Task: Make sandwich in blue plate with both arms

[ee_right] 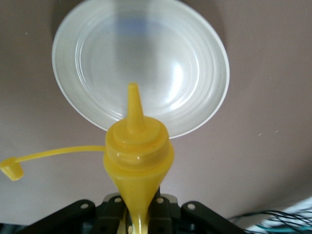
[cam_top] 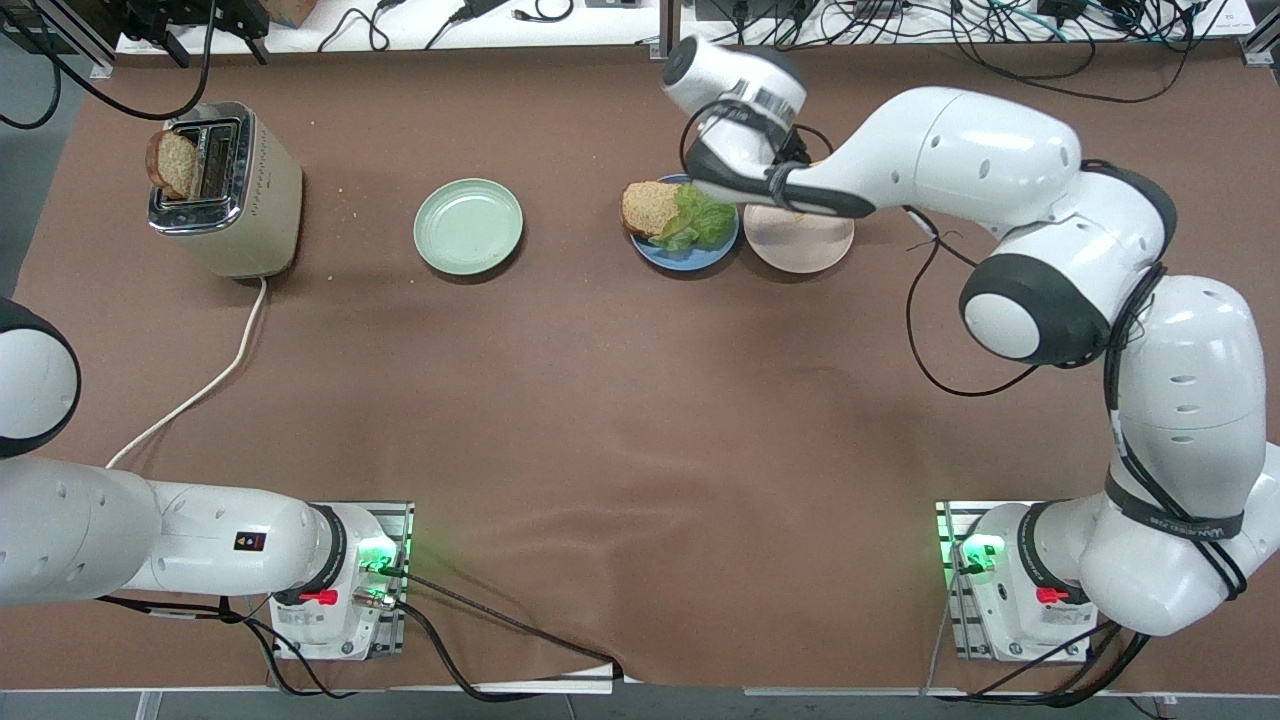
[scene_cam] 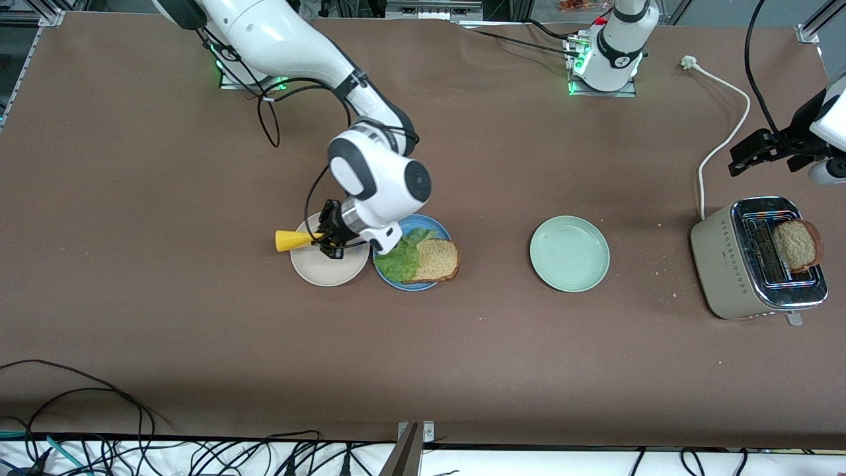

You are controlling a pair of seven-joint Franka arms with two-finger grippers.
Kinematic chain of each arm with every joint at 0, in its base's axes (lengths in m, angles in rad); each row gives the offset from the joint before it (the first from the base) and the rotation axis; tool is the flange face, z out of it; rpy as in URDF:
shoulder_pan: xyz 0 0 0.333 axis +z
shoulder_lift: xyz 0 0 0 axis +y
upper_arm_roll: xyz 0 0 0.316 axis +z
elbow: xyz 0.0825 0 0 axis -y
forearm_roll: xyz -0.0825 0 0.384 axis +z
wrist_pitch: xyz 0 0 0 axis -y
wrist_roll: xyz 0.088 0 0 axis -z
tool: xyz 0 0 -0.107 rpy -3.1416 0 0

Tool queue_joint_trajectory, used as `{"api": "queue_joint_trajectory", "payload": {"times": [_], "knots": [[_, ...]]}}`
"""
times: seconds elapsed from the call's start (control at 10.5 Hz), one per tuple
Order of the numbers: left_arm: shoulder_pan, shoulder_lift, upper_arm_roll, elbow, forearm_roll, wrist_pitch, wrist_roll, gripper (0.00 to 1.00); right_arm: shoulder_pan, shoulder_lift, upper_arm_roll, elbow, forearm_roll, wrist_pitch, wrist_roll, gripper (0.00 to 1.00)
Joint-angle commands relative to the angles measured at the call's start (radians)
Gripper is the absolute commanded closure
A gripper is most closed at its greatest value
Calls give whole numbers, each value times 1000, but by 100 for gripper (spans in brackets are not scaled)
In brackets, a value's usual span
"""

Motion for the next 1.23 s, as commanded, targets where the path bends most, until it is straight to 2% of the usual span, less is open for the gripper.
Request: {"api": "queue_joint_trajectory", "payload": {"times": [0.0, 0.28, 0.47, 0.57, 0.85, 1.14], "knots": [[8, 12, 2, 11, -8, -7, 11, 0, -205, -83, 19, 15, 249, -6, -140, 86], [29, 99, 11, 26, 7, -6, 11, 0, -308, -127, 19, 15, 400, 22, -301, 86], [112, 202, 10, 87, 7, -7, 37, 0, -367, -127, 17, 17, 527, 43, -402, 86], [135, 230, 10, 91, 5, -6, 98, 0, -400, -129, 19, 17, 590, 50, -443, 86], [235, 310, 14, 110, 5, 75, 251, 0, -537, -126, 19, 12, 861, 73, -648, 87], [340, 406, 16, 155, 5, 112, 413, 0, -634, -112, 19, -17, 1021, 62, -951, 87]]}}
